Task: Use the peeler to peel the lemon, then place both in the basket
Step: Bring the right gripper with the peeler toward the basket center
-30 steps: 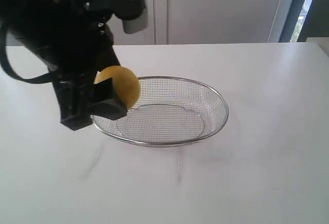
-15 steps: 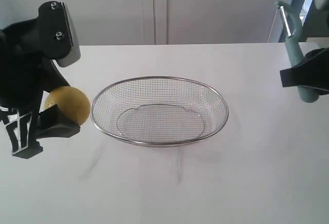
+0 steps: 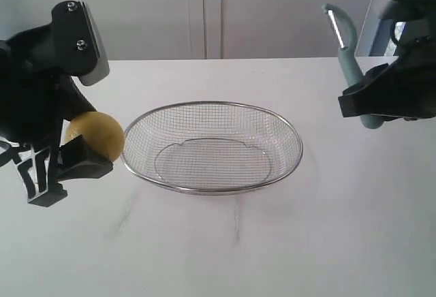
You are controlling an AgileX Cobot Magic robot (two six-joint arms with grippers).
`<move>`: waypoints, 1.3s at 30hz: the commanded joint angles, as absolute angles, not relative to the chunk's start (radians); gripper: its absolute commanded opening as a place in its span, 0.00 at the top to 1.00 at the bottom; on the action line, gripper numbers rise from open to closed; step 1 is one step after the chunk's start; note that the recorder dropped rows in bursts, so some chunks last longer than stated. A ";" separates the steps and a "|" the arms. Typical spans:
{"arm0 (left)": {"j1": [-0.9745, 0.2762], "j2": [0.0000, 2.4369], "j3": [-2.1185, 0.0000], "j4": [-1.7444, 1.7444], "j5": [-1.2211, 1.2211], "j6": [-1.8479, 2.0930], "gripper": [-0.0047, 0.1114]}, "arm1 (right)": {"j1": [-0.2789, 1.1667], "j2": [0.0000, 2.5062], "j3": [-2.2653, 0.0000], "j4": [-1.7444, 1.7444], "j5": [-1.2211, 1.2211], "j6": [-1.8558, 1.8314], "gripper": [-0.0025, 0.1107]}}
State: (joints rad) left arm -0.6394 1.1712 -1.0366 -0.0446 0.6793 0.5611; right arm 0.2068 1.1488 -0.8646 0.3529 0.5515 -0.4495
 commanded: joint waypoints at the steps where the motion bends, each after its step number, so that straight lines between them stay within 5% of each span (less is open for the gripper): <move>1: -0.636 1.157 -1.035 -0.099 0.680 0.550 0.96 | 0.292 1.148 -0.877 0.364 0.561 -0.498 0.98; 39: -0.636 1.151 -1.035 -0.262 0.622 0.528 0.96 | 0.634 1.226 -0.802 0.629 0.454 -0.539 0.98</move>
